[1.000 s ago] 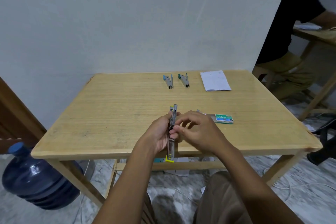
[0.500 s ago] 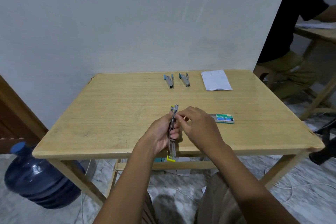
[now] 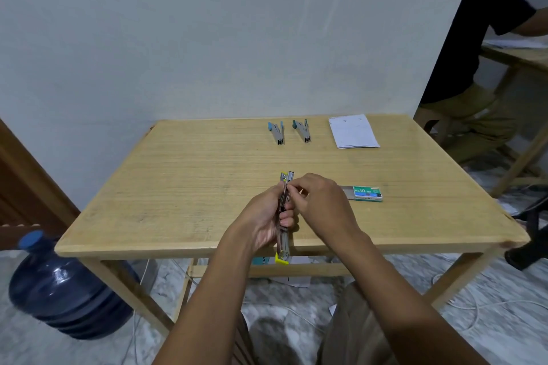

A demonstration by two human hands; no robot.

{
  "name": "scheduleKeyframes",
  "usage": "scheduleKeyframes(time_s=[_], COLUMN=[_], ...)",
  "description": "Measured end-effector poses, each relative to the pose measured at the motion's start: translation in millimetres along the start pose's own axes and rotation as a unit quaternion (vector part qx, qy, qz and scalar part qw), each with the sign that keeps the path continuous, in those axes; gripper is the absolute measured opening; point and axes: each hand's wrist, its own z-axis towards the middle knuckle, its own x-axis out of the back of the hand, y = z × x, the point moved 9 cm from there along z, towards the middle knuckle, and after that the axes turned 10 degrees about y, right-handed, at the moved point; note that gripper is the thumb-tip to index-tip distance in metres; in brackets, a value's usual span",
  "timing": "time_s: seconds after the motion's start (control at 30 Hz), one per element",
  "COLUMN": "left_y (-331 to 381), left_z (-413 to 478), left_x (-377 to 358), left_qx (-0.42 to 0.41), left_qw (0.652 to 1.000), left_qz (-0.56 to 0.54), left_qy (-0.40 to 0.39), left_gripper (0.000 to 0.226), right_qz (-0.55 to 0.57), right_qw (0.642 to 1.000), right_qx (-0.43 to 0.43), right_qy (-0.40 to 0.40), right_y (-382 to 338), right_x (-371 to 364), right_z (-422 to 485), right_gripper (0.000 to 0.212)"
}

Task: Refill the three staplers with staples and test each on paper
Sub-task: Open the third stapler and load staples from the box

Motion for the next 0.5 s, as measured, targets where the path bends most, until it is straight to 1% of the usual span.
scheduleKeyframes(time_s=[0.17, 0.33, 0.43, 0.5], left_y=[1.5, 2.2, -0.1, -2.1], left_z=[-1.5, -2.5, -0.3, 1.0], left_x=[0.2, -0.3, 1.2, 1.3], left_qx=[-0.009, -0.009, 0.002, 0.014], left_qw=[1.0, 1.0, 1.0, 1.0], left_qz=[-0.004, 0.004, -0.005, -0.016], left_qy=[0.004, -0.001, -0.001, -0.008], left_gripper=[0.037, 0.036, 0.038, 0.039], right_qz=[-0.04, -0.058, -0.055, -0.046], right_qw=[0.999, 0.997, 0.996, 0.997], right_qx=[0.023, 0.043, 0.032, 0.008], right_qy=[0.006, -0.021, -0.055, -0.068], right_y=[-5.3, -6.9, -4.3, 0.7], right_x=[-1.8, -2.9, -2.7, -1.0], right_z=[-2.7, -2.1, 0.0, 0.0], right_gripper=[0.021, 0.025, 0.028, 0.03])
